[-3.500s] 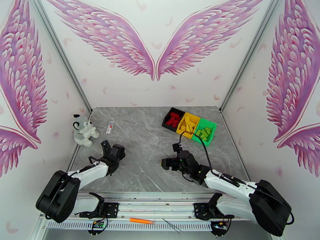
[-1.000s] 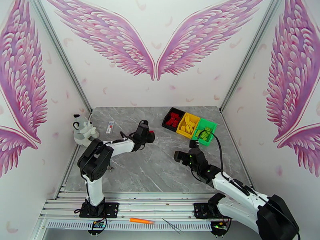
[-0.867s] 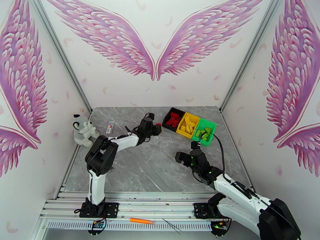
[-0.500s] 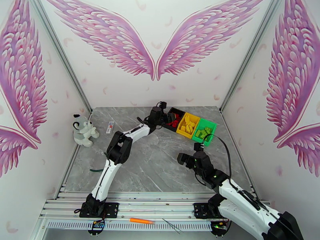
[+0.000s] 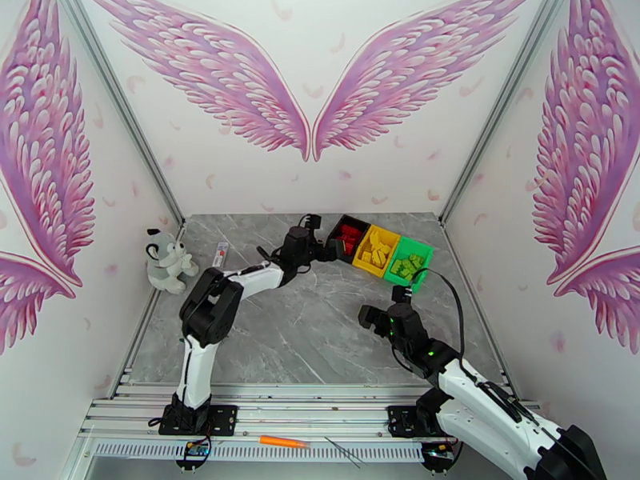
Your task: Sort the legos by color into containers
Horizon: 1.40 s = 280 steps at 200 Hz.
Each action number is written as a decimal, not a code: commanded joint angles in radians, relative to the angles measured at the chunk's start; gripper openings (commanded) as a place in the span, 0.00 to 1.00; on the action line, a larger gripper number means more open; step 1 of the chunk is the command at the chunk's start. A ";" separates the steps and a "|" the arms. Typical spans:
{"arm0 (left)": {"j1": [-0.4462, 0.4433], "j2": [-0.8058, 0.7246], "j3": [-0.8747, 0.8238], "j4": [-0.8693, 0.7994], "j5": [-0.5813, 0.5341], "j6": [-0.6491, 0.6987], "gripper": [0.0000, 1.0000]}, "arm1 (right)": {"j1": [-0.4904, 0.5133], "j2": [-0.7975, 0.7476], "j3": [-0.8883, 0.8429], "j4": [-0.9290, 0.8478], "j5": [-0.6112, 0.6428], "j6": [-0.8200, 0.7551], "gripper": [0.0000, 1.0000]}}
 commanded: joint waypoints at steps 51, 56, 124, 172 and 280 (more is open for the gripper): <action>0.000 -0.398 -0.356 0.151 -0.349 0.095 0.99 | -0.007 -0.256 -0.191 0.275 0.230 0.080 0.99; -0.002 -0.418 -0.373 0.157 -0.392 0.103 0.99 | -0.008 -0.293 -0.221 0.336 0.229 0.041 0.99; -0.015 -0.786 -0.596 0.180 -0.600 0.489 0.99 | -0.008 -0.401 -0.157 0.451 0.349 -0.360 0.99; 0.068 -0.988 -0.735 0.100 -0.893 0.628 0.99 | -0.019 0.114 -0.012 0.622 0.470 -0.614 0.99; 0.451 -0.667 -1.055 0.504 -0.729 0.524 0.99 | -0.287 0.249 -0.181 0.966 0.227 -0.673 0.99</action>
